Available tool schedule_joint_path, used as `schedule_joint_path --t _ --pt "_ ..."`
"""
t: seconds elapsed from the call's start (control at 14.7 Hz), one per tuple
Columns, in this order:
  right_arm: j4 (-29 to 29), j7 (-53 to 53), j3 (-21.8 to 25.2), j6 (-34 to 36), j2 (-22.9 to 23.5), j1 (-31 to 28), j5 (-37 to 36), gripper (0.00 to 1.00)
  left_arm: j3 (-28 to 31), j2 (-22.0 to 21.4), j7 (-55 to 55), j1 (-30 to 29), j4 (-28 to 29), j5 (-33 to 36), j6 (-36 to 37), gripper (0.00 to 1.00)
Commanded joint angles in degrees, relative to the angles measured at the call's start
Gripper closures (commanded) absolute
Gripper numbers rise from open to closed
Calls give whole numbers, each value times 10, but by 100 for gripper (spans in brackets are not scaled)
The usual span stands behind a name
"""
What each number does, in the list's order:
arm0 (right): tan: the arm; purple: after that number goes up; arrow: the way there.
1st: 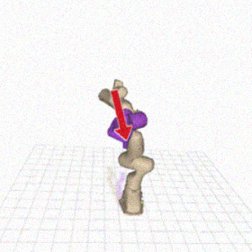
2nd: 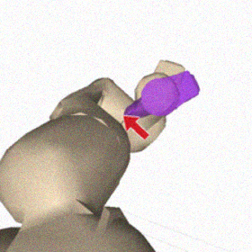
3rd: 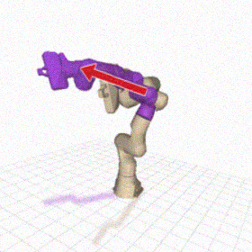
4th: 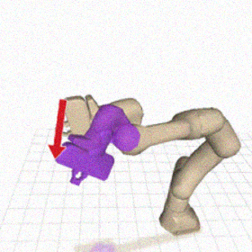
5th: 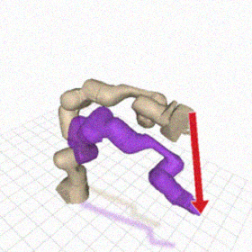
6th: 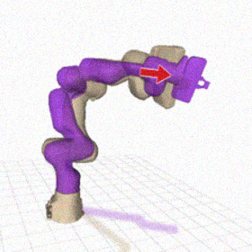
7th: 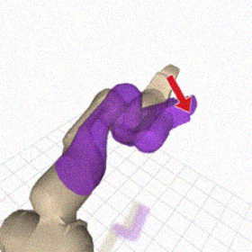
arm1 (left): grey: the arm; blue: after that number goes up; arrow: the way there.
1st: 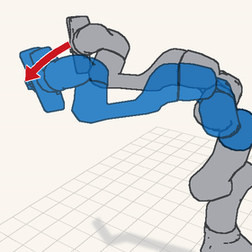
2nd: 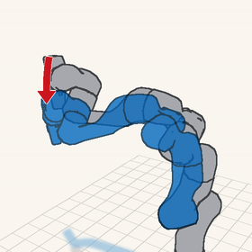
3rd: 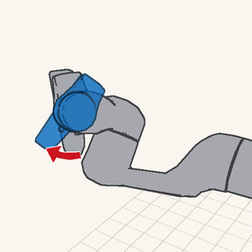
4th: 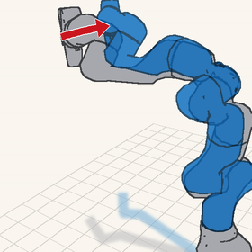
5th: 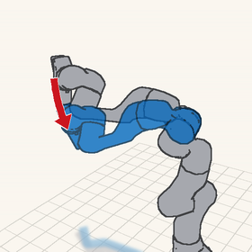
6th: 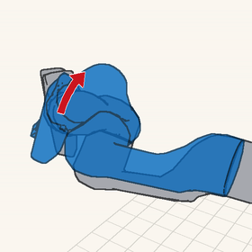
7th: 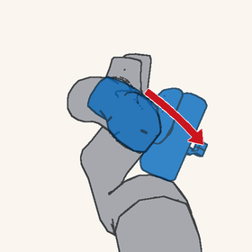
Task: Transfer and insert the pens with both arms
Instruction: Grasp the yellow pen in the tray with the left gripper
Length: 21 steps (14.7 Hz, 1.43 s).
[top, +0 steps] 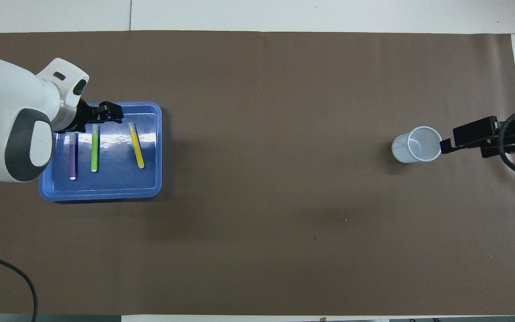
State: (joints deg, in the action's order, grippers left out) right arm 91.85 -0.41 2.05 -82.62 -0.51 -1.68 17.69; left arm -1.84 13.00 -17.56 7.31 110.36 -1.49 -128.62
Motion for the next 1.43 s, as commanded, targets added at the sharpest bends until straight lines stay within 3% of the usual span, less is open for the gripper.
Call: schedule_joint_path --t 0.0,0.54,0.61,0.68,0.75,0.82,0.88,1.22,1.36 --pt "32 -13 0 -17 -21 -6 27 0 6 13 -12 6 14 7 -29 5" --pt "130 -7 4 -59 -65 -20 153 0 7 35 -9 23 64 9 -70 12" --pt "143 -7 4 -62 -72 -24 168 0 7 35 -9 23 65 9 -69 17" --pt "151 -6 4 -67 -74 -24 176 0 6 35 -8 22 65 9 -67 35" --pt "151 6 4 -68 -75 -24 183 0 7 35 -7 23 65 9 -63 67" --pt "155 19 4 -68 -77 -24 193 0 6 35 -7 22 65 9 -60 90" --pt "167 33 4 -68 -84 -23 212 0 7 34 -6 22 65 9 -59 100" --pt "201 97 2 -116 -98 -11 282 0 7 27 -9 18 58 9 -37 100" --pt "201 182 0 -131 -98 26 286 0 6 9 -14 14 48 6 -12 100"
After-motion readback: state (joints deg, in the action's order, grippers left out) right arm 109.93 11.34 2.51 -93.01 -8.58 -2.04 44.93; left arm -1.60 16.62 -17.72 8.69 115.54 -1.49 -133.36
